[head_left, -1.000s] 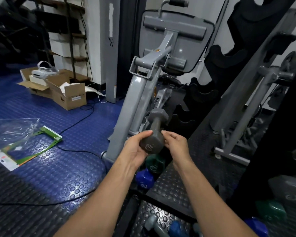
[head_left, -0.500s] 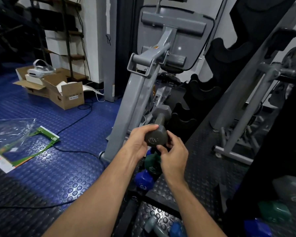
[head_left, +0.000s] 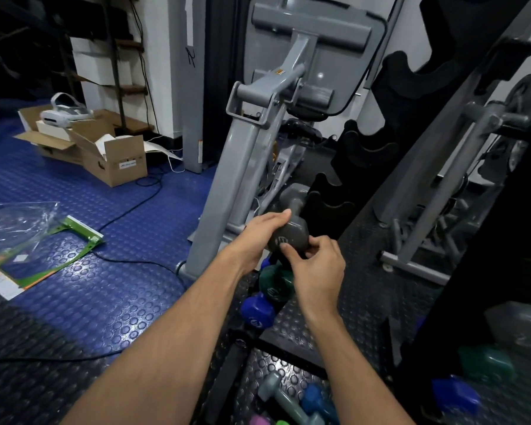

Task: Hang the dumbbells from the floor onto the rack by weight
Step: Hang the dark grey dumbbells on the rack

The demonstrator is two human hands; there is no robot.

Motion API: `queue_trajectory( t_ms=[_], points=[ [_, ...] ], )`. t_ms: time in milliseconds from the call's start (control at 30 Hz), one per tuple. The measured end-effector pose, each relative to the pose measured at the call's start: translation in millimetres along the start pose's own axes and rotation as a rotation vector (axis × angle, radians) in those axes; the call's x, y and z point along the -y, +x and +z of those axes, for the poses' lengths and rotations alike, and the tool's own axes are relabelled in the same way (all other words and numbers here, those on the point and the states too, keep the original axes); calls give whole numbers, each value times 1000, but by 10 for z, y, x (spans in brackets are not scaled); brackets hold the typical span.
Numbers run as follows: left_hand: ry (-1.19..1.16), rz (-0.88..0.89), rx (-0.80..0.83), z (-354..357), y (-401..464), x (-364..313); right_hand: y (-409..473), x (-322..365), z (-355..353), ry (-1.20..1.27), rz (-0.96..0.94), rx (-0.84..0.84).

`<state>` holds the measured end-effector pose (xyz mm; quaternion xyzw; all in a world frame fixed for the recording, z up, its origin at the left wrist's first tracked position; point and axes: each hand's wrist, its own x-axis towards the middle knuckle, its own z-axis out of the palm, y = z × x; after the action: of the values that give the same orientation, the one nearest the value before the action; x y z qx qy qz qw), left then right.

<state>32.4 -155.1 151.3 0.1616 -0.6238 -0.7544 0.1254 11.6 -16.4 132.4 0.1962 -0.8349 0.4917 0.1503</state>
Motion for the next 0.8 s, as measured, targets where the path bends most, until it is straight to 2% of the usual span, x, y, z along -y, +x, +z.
queue_trajectory(
  t_ms=[167,300,400,533,800],
  points=[
    [134,43,49,71,8,-98,-49,-46,-28,82,264,9],
    [183,79,0,104,117,-5,-202,-155,-40,75,320,21],
    [171,115,-79,191,207,115,-227,-208,-86,133,257,-32],
    [96,102,-93,258,272,185,-190,-290,-156,122,110,5],
    [37,119,-165,316,114,183,-142,-367,-320,83,57,89]
  ],
)
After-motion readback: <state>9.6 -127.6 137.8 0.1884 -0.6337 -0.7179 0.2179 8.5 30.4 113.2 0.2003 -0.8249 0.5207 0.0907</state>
